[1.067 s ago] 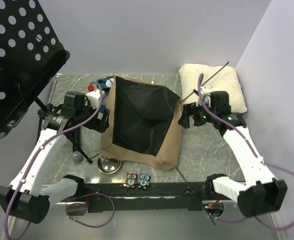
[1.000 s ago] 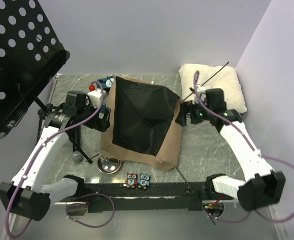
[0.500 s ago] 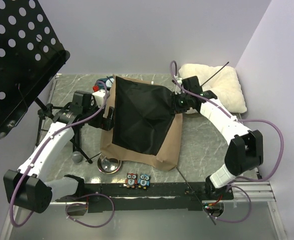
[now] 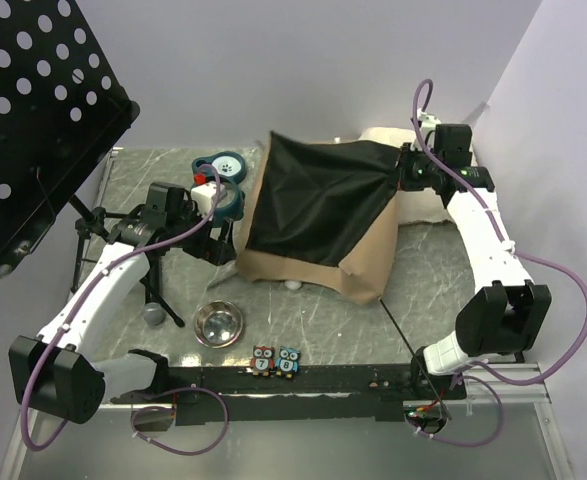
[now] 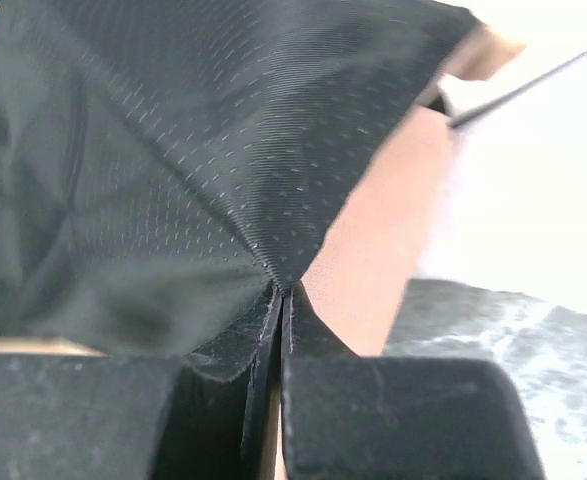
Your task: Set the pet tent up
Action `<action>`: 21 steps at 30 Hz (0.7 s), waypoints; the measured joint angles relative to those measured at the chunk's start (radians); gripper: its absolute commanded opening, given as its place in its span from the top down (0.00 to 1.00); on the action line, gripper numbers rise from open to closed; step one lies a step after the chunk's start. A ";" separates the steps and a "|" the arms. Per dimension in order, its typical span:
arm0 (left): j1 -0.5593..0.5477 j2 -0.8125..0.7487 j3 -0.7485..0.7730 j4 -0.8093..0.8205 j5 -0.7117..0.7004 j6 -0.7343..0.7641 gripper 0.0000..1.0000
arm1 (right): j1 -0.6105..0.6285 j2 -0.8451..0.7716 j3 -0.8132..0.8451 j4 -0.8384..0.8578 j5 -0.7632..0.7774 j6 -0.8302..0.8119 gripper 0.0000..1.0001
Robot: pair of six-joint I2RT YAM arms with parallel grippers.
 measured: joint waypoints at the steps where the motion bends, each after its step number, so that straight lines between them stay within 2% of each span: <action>1: 0.000 0.000 0.000 0.001 0.018 0.008 0.00 | -0.010 0.000 -0.005 0.005 0.000 -0.013 0.99; 3: 0.000 -0.001 0.000 0.006 0.055 0.024 0.00 | -0.013 0.003 -0.032 0.013 -0.002 -0.044 0.80; 4: 0.000 -0.003 0.000 0.009 0.077 0.037 0.00 | -0.013 0.010 -0.042 0.008 -0.005 -0.061 0.64; 6: 0.000 -0.015 -0.001 0.014 0.116 0.058 0.00 | -0.013 0.034 -0.045 -0.010 -0.027 -0.107 0.19; 7: -0.001 -0.024 -0.002 0.018 0.128 0.066 0.00 | -0.013 0.041 -0.045 -0.016 -0.038 -0.115 0.10; 11: -0.001 -0.074 -0.017 0.024 0.156 0.107 0.00 | -0.021 0.032 -0.045 -0.051 -0.081 -0.211 0.00; 15: 0.008 -0.124 -0.045 0.041 0.187 0.119 0.00 | -0.022 -0.047 -0.047 -0.051 -0.146 -0.316 0.00; 18: 0.043 -0.152 -0.060 0.053 0.236 0.116 0.00 | -0.013 -0.169 -0.072 -0.025 -0.251 -0.417 0.00; 21: 0.097 -0.159 -0.061 0.072 0.287 0.108 0.00 | 0.077 -0.286 -0.100 0.003 -0.344 -0.528 0.00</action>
